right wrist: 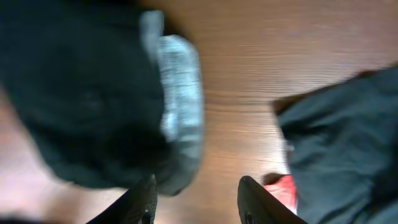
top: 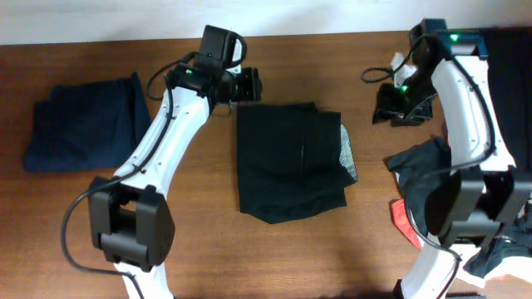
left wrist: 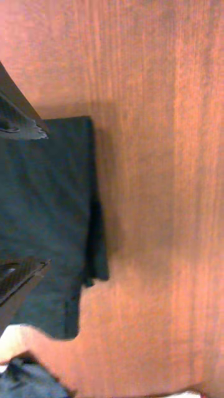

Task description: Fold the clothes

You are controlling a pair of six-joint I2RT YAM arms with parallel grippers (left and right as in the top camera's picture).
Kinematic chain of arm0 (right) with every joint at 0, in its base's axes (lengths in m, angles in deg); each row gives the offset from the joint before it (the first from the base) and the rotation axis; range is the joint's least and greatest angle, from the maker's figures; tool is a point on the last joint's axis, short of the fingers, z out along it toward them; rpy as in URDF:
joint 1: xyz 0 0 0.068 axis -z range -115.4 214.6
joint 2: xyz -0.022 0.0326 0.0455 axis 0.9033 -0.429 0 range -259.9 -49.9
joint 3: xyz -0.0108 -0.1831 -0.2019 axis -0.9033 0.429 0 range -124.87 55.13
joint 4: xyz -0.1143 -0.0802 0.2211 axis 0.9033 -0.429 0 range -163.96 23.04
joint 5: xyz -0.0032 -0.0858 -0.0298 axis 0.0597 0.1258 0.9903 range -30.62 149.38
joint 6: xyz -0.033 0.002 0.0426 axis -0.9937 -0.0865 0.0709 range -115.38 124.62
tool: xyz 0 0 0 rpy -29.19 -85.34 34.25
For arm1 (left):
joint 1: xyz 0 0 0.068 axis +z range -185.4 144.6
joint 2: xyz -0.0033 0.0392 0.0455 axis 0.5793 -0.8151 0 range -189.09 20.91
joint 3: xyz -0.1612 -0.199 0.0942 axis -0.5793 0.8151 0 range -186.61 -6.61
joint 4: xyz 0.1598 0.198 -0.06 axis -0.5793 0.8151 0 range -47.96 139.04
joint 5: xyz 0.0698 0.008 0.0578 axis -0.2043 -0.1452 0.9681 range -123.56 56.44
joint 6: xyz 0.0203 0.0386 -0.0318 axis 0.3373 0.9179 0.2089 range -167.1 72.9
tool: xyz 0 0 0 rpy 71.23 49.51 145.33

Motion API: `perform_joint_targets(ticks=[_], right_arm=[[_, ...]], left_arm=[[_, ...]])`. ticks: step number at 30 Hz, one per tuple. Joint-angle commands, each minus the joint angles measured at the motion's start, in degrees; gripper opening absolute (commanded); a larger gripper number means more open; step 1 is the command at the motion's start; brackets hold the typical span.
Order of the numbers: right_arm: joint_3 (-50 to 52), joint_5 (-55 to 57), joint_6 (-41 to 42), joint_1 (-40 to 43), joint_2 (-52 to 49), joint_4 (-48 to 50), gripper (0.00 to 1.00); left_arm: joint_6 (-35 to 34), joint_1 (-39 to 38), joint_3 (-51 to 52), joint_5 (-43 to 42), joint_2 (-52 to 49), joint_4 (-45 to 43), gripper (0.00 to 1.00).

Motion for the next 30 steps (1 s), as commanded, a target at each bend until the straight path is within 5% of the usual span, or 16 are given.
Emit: perform_joint_targets(ticks=[1,12,20,24,30], right_arm=[[1.9,-9.4,-2.6,-3.1,0.6,-0.7,0.46],[28.8,-10.8,1.7,-13.5,0.6,12.5,0.46],[42.9,-2.1,6.1,-13.1,0.6,20.7,0.47],[41.0,16.0,14.5,-9.4,0.6,23.6,0.5],[23.7,14.6,11.5,-4.9,0.6,21.5,0.58]], left_arm=[[0.9,-0.5,-0.9,0.3,-6.1,-2.4,0.6],[0.9,-0.6,-0.9,0.6,-17.0,3.6,0.6],[0.9,-0.6,-0.8,1.0,-17.2,29.9,0.6],[1.0,-0.9,-0.8,-0.3,-17.2,41.6,0.6],[7.5,-0.9,-1.7,-8.2,-13.0,43.3,0.62]])
